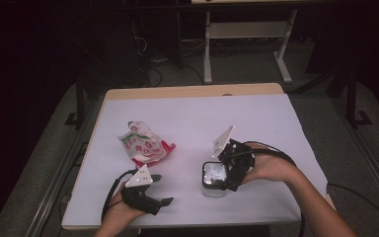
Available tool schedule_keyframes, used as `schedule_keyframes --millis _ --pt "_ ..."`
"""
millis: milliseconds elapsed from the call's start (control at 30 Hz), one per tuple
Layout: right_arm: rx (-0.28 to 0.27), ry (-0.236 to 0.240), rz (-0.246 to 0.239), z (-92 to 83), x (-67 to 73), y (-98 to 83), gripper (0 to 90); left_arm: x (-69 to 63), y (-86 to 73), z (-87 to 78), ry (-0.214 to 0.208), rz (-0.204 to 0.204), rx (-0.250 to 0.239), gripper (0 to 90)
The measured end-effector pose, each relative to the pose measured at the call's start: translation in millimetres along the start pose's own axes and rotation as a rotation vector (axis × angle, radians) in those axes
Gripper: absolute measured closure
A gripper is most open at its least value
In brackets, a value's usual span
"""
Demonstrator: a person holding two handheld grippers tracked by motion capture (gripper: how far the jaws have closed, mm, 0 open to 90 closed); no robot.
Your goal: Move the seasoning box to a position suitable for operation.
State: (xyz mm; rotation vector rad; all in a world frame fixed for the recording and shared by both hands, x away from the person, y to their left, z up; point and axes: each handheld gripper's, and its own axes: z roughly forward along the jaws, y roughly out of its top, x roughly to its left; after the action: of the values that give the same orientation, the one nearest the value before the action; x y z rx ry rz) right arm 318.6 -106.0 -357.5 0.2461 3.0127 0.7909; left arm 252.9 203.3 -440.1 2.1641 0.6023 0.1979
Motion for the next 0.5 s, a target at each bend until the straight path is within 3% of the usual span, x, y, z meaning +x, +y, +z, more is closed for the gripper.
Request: schedule_keyframes --millis 233,500 --pt "-0.106 0.001 0.055 -12.8 -0.8 -16.0 2.6 -0.8 -0.3 -0.4 0.002 0.003 0.001 12.8" --pt "-0.206 -0.043 0.140 -28.9 -4.6 -39.6 2.4 -1.1 -0.5 0.7 -0.004 0.006 0.009 12.8"
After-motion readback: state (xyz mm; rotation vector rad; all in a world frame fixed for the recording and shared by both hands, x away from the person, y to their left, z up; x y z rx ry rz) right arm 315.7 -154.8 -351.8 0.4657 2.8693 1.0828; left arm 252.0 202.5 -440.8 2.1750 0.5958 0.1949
